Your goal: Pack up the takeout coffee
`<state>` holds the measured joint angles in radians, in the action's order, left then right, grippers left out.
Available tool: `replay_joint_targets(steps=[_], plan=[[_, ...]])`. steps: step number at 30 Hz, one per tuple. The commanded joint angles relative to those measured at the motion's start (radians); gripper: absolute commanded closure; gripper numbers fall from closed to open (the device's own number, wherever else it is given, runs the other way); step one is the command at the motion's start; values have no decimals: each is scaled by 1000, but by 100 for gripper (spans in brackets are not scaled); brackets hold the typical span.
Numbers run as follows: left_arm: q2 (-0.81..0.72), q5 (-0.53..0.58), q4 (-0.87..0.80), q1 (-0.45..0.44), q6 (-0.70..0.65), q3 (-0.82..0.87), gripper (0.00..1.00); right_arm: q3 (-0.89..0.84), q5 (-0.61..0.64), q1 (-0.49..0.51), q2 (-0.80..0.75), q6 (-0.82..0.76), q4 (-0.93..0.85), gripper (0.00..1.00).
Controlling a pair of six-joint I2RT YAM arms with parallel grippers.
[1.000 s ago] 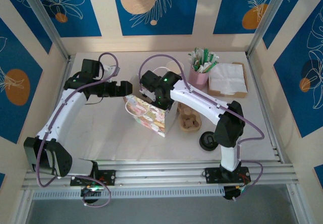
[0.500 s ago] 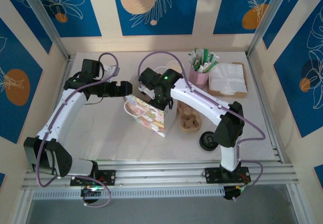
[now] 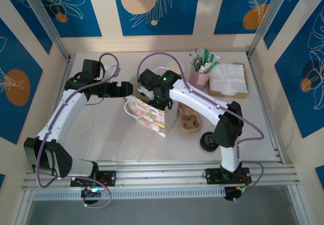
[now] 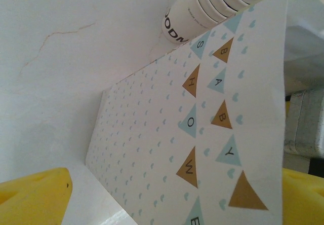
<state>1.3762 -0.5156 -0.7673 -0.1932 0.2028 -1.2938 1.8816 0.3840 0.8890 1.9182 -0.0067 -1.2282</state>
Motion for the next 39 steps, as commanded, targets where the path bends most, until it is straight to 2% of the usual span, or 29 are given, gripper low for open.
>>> replay_joint_targets(steps=[1,7,14,23,30,39], plan=[[-11,19,-6,-13,-2,7,5,-69,-40,-2,48,16,15,41],[-14,21,-4,-12,1,5,5,-58,-41,4,34,25,12,41],[-31,8,-3,-14,14,2,5,63,-36,10,-3,27,-23,41],[-67,-10,17,-15,41,-9,4,106,-29,11,54,28,-42,41],[-95,40,16,-15,45,-9,4,113,-57,4,88,61,-67,41],[-101,92,31,-15,54,3,5,110,-34,6,72,47,-73,41]])
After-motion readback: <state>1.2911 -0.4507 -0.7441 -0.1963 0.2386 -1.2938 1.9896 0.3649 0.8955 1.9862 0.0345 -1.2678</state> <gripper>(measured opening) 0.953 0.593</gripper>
